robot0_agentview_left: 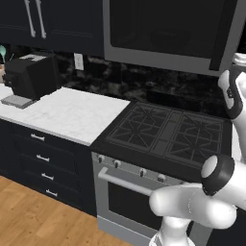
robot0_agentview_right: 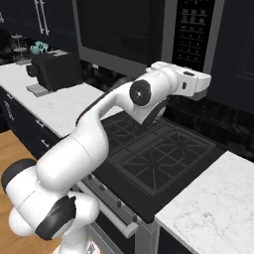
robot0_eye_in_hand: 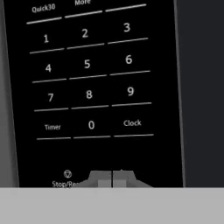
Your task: Pick the corn from the sink and place it in the bowl. Then pick the bowl and place it in the microwave. Then close the microwave door and press the start button.
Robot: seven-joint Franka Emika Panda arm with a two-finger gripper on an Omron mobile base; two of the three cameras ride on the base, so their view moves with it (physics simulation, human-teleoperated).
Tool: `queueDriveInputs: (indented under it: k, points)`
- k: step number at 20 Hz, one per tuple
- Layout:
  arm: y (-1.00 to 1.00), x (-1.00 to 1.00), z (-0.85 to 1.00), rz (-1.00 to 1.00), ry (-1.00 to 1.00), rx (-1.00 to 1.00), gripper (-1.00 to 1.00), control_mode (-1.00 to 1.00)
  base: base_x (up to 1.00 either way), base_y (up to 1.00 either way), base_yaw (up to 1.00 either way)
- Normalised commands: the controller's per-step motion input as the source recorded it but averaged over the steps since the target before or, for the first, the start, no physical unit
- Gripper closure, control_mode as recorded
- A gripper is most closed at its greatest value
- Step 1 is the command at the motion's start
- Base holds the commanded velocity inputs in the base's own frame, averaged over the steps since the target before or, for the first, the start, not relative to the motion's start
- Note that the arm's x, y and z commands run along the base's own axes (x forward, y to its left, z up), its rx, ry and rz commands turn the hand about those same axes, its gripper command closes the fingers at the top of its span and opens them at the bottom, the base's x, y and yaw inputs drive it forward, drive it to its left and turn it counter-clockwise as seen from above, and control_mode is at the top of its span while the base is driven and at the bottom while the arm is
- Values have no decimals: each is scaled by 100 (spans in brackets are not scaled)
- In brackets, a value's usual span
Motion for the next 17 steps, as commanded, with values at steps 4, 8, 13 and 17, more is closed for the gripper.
queueDriveInputs:
  k: [4, 8, 13, 17]
  points:
    - [-29, 54, 0, 1, 4, 1, 100, -100, 0, 0, 0]
    - [-45, 35, -2, 6, 2, 4, 100, -100, 0, 0, 0]
    - [29, -26, -4, 4, -2, 0, 100, -100, 0, 0, 0]
    - [75, -66, 3, 0, -14, 0, 100, -100, 0, 0, 0]
